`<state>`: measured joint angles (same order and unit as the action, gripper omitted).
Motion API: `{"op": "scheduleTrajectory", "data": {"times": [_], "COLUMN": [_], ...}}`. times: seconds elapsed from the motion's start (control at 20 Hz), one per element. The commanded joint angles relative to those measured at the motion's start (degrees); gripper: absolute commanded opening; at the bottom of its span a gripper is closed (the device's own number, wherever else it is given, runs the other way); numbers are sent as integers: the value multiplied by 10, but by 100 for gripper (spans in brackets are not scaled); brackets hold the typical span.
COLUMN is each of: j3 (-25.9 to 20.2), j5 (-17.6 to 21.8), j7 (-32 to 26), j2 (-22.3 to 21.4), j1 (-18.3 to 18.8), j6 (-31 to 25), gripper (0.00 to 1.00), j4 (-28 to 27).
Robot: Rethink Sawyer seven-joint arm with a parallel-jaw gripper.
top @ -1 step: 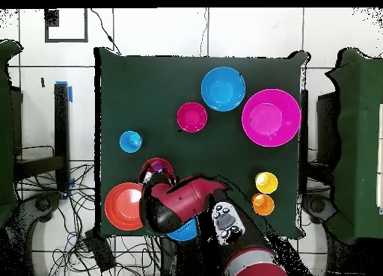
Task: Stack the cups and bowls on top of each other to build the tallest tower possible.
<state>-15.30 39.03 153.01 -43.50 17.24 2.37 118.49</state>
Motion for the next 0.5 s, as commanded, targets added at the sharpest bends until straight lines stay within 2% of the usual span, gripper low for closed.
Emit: {"op": "scheduleTrajectory", "data": {"times": [0.05, 0.3, 0.5], "j3": [35, 34, 49], "j5": [53, 56, 57], "j7": [-34, -33, -25], "j2": [29, 72, 107], "j1": [-37, -39, -54], "j6": [-28, -19, -4], "gripper": [100, 100, 100], "j4": [-25, -53, -81]}}
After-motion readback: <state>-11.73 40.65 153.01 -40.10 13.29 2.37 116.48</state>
